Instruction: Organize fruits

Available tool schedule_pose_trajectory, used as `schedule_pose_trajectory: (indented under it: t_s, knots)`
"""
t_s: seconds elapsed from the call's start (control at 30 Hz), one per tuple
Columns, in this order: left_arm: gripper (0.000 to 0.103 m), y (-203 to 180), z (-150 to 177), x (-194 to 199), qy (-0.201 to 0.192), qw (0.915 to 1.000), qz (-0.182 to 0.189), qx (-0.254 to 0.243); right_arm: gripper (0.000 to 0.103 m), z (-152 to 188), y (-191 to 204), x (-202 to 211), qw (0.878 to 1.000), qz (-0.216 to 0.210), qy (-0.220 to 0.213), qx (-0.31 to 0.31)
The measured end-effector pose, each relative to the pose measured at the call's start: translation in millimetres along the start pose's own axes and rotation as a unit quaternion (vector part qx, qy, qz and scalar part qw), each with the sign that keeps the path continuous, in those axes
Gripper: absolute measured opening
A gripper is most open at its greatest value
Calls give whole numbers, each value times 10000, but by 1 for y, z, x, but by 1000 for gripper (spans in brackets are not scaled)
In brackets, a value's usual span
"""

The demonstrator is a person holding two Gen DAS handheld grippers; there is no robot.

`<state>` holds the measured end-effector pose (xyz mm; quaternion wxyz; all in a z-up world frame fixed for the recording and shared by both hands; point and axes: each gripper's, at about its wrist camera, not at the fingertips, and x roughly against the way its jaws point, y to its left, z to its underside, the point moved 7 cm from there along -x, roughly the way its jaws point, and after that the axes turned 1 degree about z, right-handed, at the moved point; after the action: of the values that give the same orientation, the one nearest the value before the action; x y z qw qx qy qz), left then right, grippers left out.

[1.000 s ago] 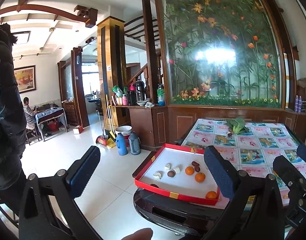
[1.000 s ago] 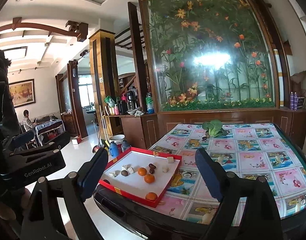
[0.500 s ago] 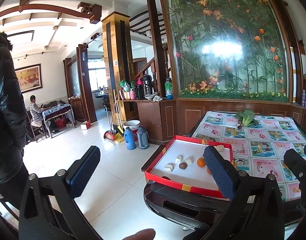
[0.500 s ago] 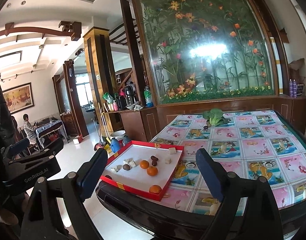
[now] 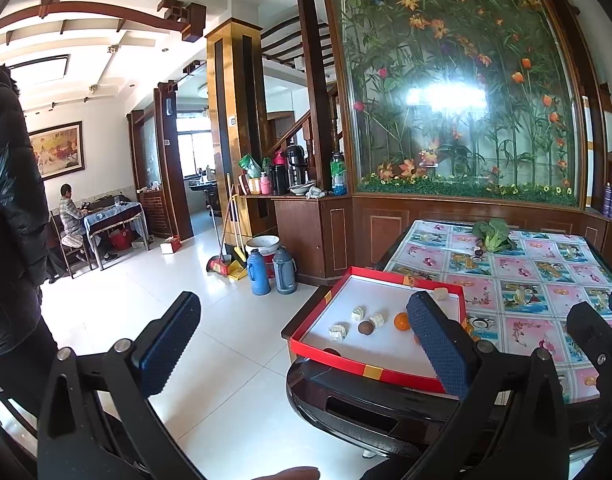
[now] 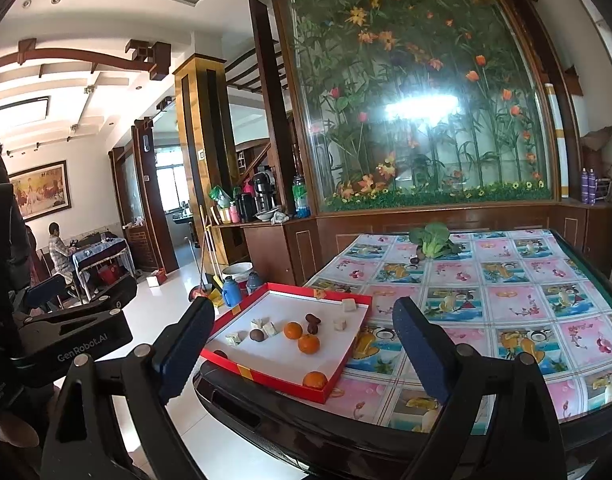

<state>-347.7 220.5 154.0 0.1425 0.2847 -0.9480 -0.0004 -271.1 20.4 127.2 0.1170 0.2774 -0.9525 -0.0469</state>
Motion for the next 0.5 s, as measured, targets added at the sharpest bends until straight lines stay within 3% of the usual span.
schedule_pose_trajectory:
  t_s: [0.5]
  knots:
    - [103, -1, -1, 1, -19, 10000, 29, 0, 93, -2, 2, 0, 10000, 0, -16, 14]
